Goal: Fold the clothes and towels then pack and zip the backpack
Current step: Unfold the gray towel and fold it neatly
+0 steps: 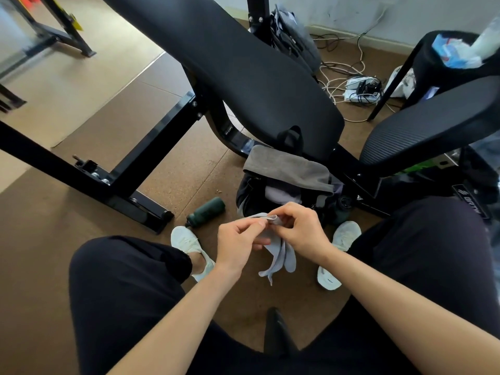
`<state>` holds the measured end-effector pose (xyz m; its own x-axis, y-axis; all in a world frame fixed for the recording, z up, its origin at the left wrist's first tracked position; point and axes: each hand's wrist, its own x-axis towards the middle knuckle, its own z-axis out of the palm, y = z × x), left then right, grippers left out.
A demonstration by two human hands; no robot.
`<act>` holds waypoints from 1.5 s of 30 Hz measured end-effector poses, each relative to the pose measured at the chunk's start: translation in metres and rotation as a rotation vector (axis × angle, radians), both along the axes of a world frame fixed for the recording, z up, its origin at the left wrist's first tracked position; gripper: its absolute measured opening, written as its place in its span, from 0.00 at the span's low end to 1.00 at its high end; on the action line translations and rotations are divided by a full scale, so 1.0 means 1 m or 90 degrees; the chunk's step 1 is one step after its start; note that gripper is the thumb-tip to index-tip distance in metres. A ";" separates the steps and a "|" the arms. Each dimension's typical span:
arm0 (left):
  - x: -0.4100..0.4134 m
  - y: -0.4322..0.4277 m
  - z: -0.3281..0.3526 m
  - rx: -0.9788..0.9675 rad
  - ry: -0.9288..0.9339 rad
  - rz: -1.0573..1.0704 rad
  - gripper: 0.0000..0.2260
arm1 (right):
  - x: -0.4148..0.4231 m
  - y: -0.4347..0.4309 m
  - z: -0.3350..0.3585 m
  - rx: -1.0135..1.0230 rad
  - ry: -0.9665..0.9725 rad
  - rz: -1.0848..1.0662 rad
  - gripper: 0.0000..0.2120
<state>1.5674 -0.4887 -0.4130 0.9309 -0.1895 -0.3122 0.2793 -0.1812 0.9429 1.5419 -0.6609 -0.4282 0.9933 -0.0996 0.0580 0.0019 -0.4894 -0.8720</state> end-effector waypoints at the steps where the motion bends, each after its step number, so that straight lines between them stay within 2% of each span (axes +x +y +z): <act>1: 0.005 0.004 0.000 0.024 -0.023 0.014 0.07 | 0.001 -0.002 -0.001 0.006 0.007 -0.014 0.11; 5: 0.031 0.026 -0.009 0.148 -0.107 0.054 0.09 | 0.004 -0.010 0.000 0.037 0.022 -0.043 0.09; 10: 0.038 0.033 -0.034 0.309 -0.095 -0.202 0.18 | 0.004 -0.011 0.004 0.054 0.033 -0.022 0.09; 19: 0.033 0.023 -0.052 0.407 -0.091 -0.218 0.07 | 0.002 -0.015 0.008 0.039 0.060 0.007 0.09; 24: 0.039 0.031 -0.044 0.369 -0.132 -0.155 0.06 | 0.006 -0.023 0.010 0.004 0.069 -0.029 0.12; 30: 0.040 0.030 -0.027 0.301 -0.169 -0.028 0.06 | 0.009 -0.028 0.006 -0.081 0.104 -0.028 0.11; 33: 0.038 0.028 -0.027 0.274 -0.116 -0.012 0.06 | 0.008 -0.025 0.003 -0.137 0.126 0.015 0.09; 38: 0.036 0.024 -0.016 0.121 -0.009 0.029 0.06 | 0.009 -0.024 0.000 -0.222 0.157 0.070 0.08; 42: 0.033 0.021 -0.008 0.063 0.009 0.008 0.06 | 0.007 -0.022 0.000 -0.220 0.171 0.087 0.13; 45: 0.033 0.020 -0.004 0.038 0.010 0.030 0.05 | 0.007 -0.019 0.002 -0.226 0.181 0.101 0.12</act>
<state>1.6009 -0.4687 -0.4174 0.9331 -0.1259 -0.3369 0.3044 -0.2229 0.9261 1.5487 -0.6803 -0.4259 0.9760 0.0310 -0.2157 -0.1143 -0.7700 -0.6277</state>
